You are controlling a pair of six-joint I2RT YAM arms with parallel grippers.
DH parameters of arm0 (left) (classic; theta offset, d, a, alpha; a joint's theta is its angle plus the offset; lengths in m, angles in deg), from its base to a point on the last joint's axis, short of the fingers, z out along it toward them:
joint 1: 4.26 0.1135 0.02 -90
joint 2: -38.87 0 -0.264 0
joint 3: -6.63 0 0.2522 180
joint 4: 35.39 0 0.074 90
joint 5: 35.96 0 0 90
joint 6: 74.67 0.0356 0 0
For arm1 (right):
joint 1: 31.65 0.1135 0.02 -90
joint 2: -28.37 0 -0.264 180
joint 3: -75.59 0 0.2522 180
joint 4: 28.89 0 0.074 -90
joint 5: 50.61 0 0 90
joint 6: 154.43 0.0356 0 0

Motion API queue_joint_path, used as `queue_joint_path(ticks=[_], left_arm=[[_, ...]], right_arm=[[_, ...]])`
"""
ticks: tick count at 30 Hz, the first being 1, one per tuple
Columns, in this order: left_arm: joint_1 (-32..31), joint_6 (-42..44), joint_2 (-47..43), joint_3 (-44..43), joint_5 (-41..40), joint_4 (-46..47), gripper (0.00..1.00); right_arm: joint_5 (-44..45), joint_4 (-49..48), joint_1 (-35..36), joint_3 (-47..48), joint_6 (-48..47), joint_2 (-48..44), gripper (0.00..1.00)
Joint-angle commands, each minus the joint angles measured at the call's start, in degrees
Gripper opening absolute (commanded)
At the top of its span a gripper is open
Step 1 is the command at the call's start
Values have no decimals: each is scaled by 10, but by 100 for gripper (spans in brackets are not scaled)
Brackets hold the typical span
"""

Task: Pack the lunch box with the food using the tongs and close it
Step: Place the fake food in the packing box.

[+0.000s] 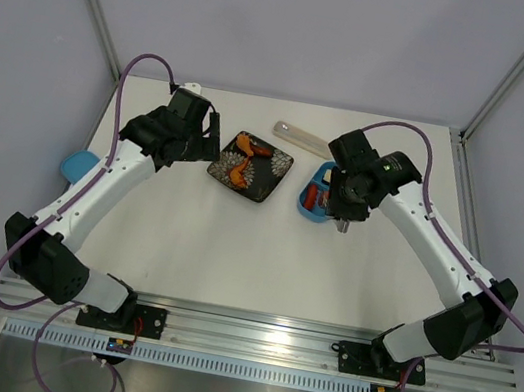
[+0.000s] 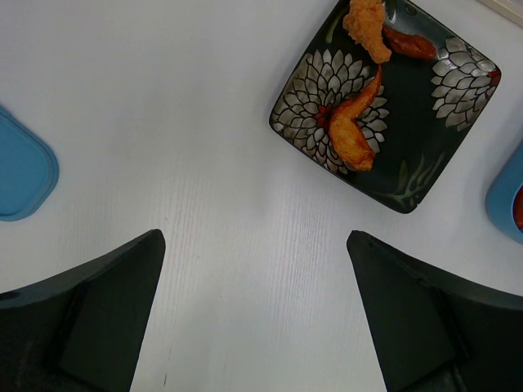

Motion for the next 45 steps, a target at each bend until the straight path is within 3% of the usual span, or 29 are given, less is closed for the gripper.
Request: queue_joint_path(ticks=[1,9,14,16,24,26,45], left_arm=[[1,-2,-11,-5,-9,20,99],[2,0,-10,-4,-12,19,99],[2,2,-12,-5,-15,19,99],[2,3,-13,-4,-17,19,99],[2,2,-13,-2,-17,21,99],[2,2,-13,-1,-16,21,99],[1,1,-13,0,-15,21,99]], right_arm=[[-14,-22,-8,-1,-3,6,0],[-31,-28,-16,-6,3,32,4],[-27,-24,-21,-1,5,43,17],[-26,-25,-22,2,5,47,30],[0,-19,-24,13,9,54,33],[3,-17,-24,14,7,56,45],[9,-15,-26,33,-2,62,50]])
